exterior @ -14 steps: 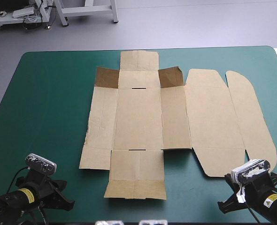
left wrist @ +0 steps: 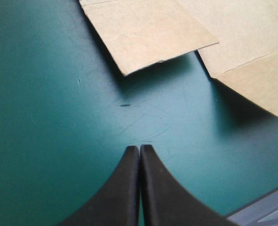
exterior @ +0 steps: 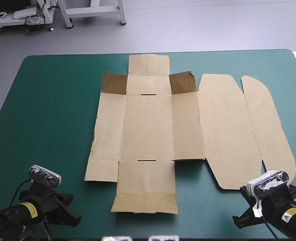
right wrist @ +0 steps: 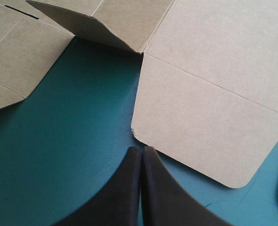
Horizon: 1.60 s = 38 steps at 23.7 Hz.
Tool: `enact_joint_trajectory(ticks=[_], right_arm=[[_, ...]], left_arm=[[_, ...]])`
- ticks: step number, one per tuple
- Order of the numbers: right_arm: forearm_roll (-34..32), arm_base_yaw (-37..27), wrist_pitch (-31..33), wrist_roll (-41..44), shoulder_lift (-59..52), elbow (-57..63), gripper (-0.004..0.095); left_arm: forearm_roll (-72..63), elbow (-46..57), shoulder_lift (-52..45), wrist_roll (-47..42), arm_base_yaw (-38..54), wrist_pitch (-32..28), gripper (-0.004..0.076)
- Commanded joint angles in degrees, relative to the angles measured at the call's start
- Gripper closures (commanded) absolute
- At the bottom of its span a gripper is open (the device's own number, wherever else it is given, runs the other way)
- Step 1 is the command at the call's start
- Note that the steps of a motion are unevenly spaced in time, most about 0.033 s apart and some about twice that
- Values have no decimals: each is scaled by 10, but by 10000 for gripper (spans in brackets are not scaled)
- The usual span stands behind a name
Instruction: Fold the box
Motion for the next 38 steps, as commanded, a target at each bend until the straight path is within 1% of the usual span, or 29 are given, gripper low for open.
enact_joint_trajectory(ticks=[1, 5, 7, 9, 11, 13, 14, 16, 18, 20, 21, 23, 26, 27, 28, 30, 33, 36, 38], right_arm=[[11, 3, -31, 0, 8, -14, 926], [11, 3, -31, 0, 8, -14, 926], [11, 3, -31, 0, 8, -14, 926], [11, 3, -31, 0, 8, -14, 926], [11, 3, -31, 0, 8, -14, 926], [11, 3, -31, 0, 8, -14, 926], [11, 3, -31, 0, 8, -14, 926], [11, 3, -31, 0, 8, -14, 926], [11, 3, -31, -1, 8, -14, 926], [11, 3, -31, -2, 8, -14, 926], [11, 3, -31, -2, 8, -14, 926], [11, 3, -31, -2, 8, -14, 926], [11, 3, -31, -2, 8, -14, 926], [11, 3, -31, -2, 8, -14, 926], [11, 3, -30, -2, 8, -14, 926], [11, 3, -30, -2, 8, -14, 926], [11, 3, -30, -2, 8, -14, 926], [11, 3, -30, -2, 8, -14, 926], [11, 3, -28, -2, 8, -14, 926]], left_arm=[[-17, -15, 4, 2, -1, -21, 732], [-48, -21, 4, -4, -1, -24, 732], [-52, -41, 11, -6, -1, -34, 723], [-40, -80, 42, -13, -1, -58, 710], [-26, -124, 95, -3, -1, -66, 710], [0, -167, 142, 2, -1, -60, 710], [18, -194, 180, 6, -1, -56, 710], [9, -233, 241, 40, -1, -55, 710], [6, -260, 292, 48, 3, -55, 709], [-6, -271, 317, 53, 20, -57, 709], [-18, -271, 323, 64, 34, -57, 709], [-76, -271, 332, 115, 76, -56, 709], [-199, -271, 335, 227, 160, -41, 709], [-244, -271, 335, 266, 188, -31, 709], [-317, -271, 335, 320, 262, -5, 709], [-359, -271, 335, 361, 330, 30, 709], [-379, -271, 335, 392, 433, 86, 710], [-407, -268, 335, 392, 496, 87, 710], [-429, -268, 335, 396, 516, 83, 710]])
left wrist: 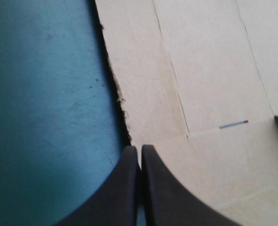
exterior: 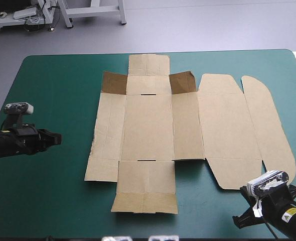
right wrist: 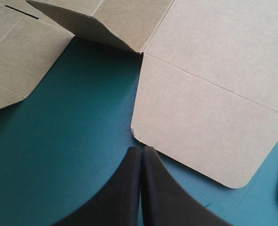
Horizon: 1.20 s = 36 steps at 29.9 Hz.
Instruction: Fold the box
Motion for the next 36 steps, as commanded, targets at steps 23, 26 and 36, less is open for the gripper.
enact_joint_trajectory(ticks=[23, 26, 36], right_arm=[[11, 3, -28, -2, 8, -14, 926], [11, 3, -28, -2, 8, -14, 926], [11, 3, -31, -2, 8, -14, 926]], left_arm=[[-101, -15, 146, 0, 36, 0, 152], [-103, -15, 184, 2, 24, 13, 152], [-96, -15, 313, 7, -62, 20, 153]])
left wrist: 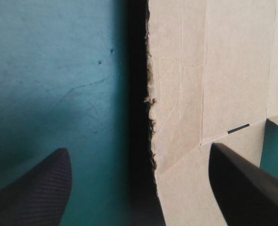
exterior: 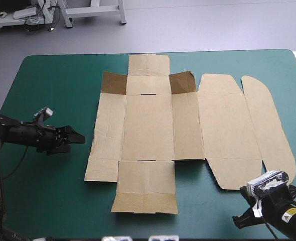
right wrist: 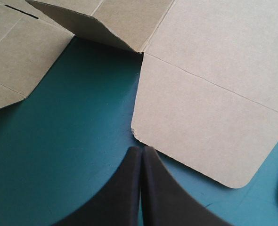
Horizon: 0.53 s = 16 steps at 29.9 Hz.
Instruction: Fold the box
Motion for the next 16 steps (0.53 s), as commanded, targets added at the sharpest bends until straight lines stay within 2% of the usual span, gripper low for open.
enact_joint_trajectory(ticks=[1, 8, 16], right_arm=[[11, 3, -32, -2, 8, -14, 926], [11, 3, -32, -2, 8, -14, 926], [17, 3, -32, -2, 8, -14, 926]], left_arm=[[-32, -15, 25, 4, -38, 24, 153], [-71, -15, 95, 14, -77, 20, 153], [-128, -15, 124, 46, -108, 27, 154]])
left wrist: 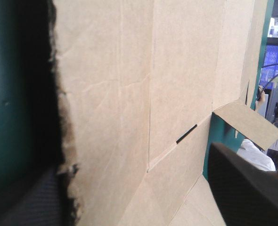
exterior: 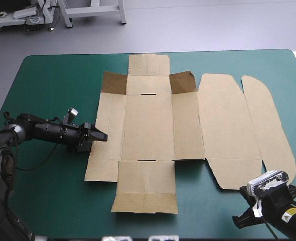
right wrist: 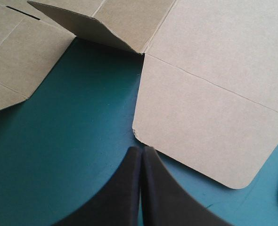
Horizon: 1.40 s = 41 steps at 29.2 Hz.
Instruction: Fold the box
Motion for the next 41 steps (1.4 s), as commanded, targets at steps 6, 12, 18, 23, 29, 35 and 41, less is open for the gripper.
enact_joint_trajectory(ticks=[6, 12, 18, 23, 29, 35, 41], right_arm=[[16, 3, -32, -2, 8, -14, 926], [16, 3, -32, -2, 8, -14, 926], [16, 3, -32, -2, 8, -14, 926], [16, 3, -32, -2, 8, -14, 926], [16, 3, -34, -2, 8, -14, 926], [16, 3, -34, -2, 8, -14, 926], [16, 3, -55, -2, 8, -33, 926]], left_arm=[[-14, -3, -1, 7, -30, 0, 258], [-32, -3, -1, 10, -30, 0, 601], [-78, -3, -1, 65, -30, 0, 733], [-83, -3, -1, 88, -30, -5, 733], [-83, -6, -1, 99, -30, -2, 732], [-45, -44, -21, 105, -36, 21, 732], [107, -150, -99, 78, -104, 10, 733]])
